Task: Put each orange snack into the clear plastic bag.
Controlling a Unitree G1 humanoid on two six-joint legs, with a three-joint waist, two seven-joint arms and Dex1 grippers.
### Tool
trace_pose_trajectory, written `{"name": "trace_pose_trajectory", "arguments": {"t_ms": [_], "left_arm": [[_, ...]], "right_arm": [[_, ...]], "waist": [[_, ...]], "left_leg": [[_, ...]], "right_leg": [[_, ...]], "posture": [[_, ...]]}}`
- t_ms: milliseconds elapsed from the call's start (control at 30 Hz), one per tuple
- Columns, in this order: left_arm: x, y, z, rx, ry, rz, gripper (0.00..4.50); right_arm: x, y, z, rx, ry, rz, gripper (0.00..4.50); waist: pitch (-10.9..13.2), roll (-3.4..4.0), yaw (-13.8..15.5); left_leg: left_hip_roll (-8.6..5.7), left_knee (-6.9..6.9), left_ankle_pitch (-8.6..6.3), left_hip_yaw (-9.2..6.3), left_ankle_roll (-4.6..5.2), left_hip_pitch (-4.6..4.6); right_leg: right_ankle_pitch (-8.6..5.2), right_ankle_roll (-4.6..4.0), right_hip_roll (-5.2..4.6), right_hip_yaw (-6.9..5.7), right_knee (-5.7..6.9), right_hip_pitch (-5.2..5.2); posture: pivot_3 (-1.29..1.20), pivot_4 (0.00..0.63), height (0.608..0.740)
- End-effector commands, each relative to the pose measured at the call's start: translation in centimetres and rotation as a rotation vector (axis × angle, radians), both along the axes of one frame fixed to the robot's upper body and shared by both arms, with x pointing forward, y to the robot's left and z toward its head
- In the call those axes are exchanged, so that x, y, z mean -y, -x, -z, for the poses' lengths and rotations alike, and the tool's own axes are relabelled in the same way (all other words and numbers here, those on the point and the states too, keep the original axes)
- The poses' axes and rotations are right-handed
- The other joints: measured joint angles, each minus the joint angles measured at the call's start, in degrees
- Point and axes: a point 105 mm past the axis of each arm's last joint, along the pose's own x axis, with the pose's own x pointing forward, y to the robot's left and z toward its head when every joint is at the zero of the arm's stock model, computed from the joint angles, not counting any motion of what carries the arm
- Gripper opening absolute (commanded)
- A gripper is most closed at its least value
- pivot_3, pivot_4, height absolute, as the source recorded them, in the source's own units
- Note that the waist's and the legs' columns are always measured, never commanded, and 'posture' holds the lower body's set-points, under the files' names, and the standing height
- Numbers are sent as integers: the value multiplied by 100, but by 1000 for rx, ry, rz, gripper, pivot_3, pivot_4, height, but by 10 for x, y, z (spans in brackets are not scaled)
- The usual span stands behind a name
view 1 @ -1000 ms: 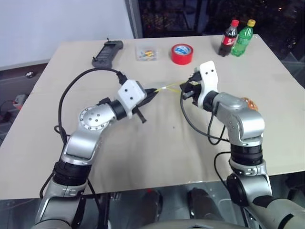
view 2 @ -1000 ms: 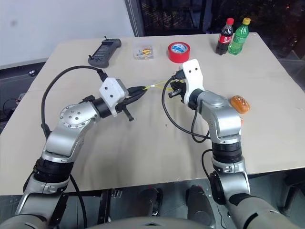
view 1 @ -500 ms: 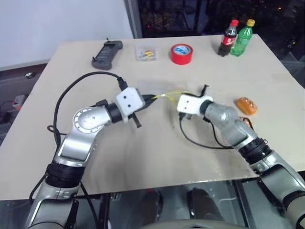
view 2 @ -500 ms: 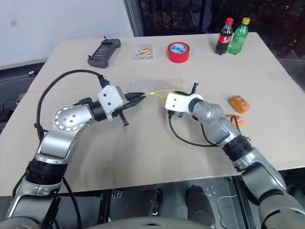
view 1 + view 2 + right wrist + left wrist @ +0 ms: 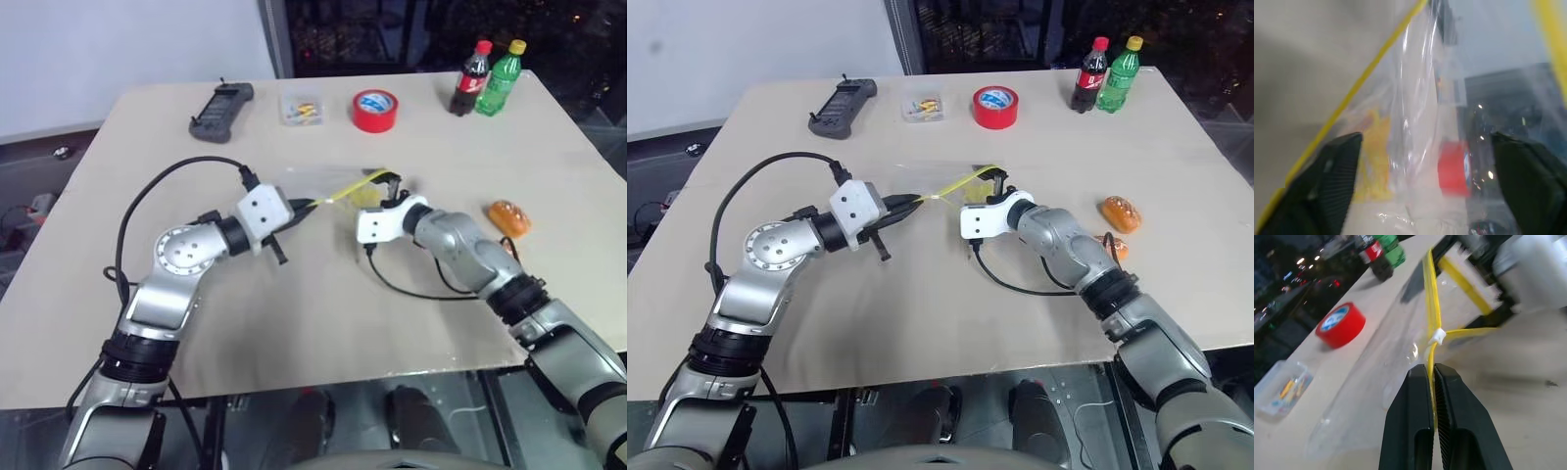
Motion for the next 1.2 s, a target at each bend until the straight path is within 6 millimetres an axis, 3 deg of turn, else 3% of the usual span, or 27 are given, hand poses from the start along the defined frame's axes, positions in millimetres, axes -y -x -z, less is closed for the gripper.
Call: {"name": "trace_pose_trajectory", "arguments": {"t_ms": [33,267,333,433,500,600,767,900,1200], "left_arm": [[-11,-10,-13,50,19,-83,0],[-6,-22,-19,58,55,-93,0],[-5,-23,-19,58,54,-84,0],[-7,-27,-22,57,61,-81,0],[-8,-29,-23,57,65,-80,0],[-5,-28,-24,50,81,-59,0],[-4,-23,-21,23,75,-23,0],[-3,-22,-21,20,77,-20,0],[-10,-9,-21,17,85,-37,0]], "right_arm": [[23,6,-22,-99,-131,61,4379],[70,36,-53,-297,-476,175,4379],[89,44,-49,-375,-579,248,4379],[145,59,-25,-432,-643,474,4379],[164,68,-14,-474,-679,548,4379],[170,79,-6,-525,-722,543,4379],[178,95,8,-555,-561,496,4379],[187,90,13,-584,-465,462,4379],[213,78,38,-776,-464,443,4379]], "waist": [[0,0,11],[0,-1,50],[-1,-1,50],[-1,-3,127],[-1,-2,166],[-1,-1,135],[-1,-1,155],[-2,-1,149],[-1,-2,159]], "left_leg": [[0,1,0,0,0,0],[-1,6,0,-5,1,-2],[-1,6,-1,-8,1,-2],[-1,6,-1,-9,2,-1],[-5,6,-1,-6,2,-1],[-3,8,-1,2,2,5],[-2,6,-1,0,2,7],[-4,11,-2,3,4,15],[-2,11,-2,0,4,16]], "right_leg": [[0,0,0,0,0,2],[0,0,-2,-4,0,6],[0,0,-2,-6,0,9],[0,0,-4,-8,-1,11],[0,0,-8,-6,0,11],[1,1,-14,1,6,11],[0,2,-24,-4,2,14],[2,4,-23,-4,0,26],[2,4,-26,-6,-5,32]], "posture": [[0,150,740],[0,150,740],[0,150,740],[0,150,740],[0,150,740],[0,150,740],[0,150,740],[0,150,740],[0,150,740]]}}
